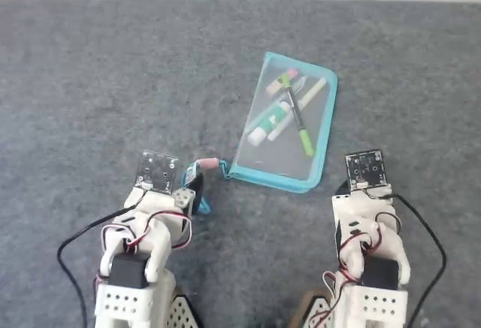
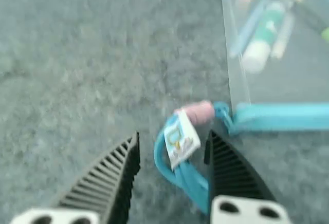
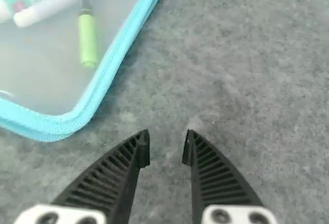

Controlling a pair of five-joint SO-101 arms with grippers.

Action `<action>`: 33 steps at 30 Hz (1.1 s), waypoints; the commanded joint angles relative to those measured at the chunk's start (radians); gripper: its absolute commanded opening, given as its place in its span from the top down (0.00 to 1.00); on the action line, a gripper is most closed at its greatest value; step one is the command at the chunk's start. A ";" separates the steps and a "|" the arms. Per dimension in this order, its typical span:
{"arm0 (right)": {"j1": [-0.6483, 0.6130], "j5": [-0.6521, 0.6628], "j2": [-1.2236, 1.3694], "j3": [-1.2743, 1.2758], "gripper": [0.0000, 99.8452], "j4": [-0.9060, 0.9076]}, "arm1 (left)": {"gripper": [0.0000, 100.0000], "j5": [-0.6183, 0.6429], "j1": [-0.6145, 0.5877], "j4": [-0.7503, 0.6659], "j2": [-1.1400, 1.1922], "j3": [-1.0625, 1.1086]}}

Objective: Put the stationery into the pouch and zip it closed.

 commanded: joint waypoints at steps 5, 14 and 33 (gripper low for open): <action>0.012 -0.006 0.016 0.021 0.88 0.053 | 0.80 0.011 0.011 0.176 -0.014 -0.007; 0.007 -0.006 -0.013 0.021 0.88 0.323 | 0.80 0.009 0.008 0.181 -0.017 -0.007; 0.007 -0.006 -0.013 0.021 0.88 0.323 | 0.80 0.009 0.008 0.181 -0.017 -0.007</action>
